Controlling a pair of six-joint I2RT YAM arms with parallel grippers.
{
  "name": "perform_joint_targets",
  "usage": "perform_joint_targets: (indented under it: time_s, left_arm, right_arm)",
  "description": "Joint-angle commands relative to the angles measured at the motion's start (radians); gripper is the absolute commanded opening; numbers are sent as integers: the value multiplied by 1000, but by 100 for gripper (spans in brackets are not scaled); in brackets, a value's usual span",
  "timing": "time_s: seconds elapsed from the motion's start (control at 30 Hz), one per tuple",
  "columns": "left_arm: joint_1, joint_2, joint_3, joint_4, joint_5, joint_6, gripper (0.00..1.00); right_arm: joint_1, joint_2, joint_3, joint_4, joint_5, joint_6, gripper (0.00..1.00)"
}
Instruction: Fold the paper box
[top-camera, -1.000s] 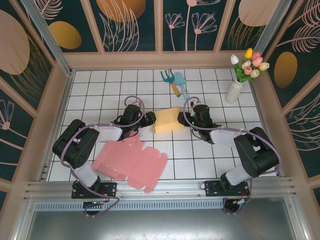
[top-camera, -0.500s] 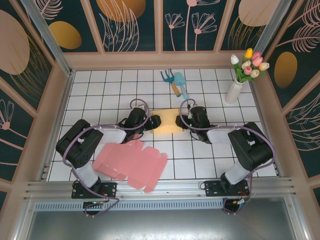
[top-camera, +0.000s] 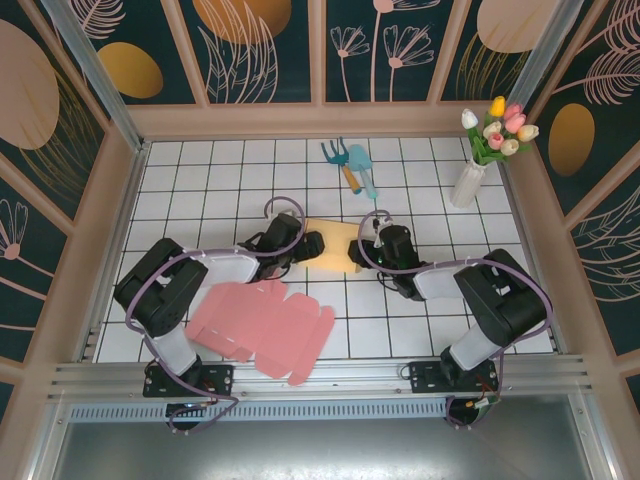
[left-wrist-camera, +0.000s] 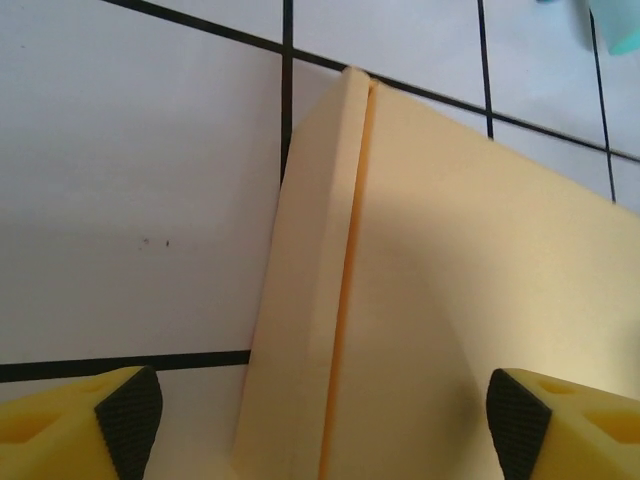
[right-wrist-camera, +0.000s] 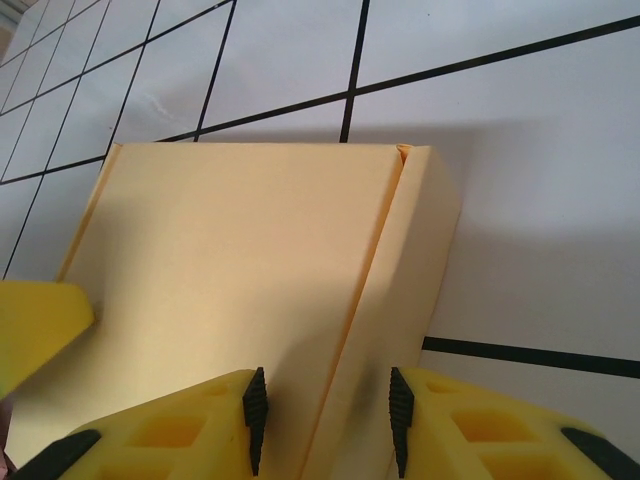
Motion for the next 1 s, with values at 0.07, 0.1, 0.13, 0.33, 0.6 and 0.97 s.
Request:
perform_joint_targets:
  time_s: [0.07,0.1,0.13,0.33,0.6,0.97]
  left_arm:
    - [-28,35,172,-373,-192,-221,92]
    - [-32,52,234,-469,-227,-233,92]
    - [-35,62,268,-505,-233,-222,92]
    - [-40,37,282,-468,-117,-253,99]
    - [-56,88,328,-521,-119,-265,98]
    - [-99,91,336,-515,-37,-297,88]
  right_arm:
    - [9,6,-29,3,11,23,41]
    - [9,9,-28,6,9,22,41]
    - [10,13,-26,7,7,22,41]
    - [10,36,-20,13,10,17,41]
    - [9,35,-8,1,10,12,41]
    - [9,38,-8,1,17,13,41]
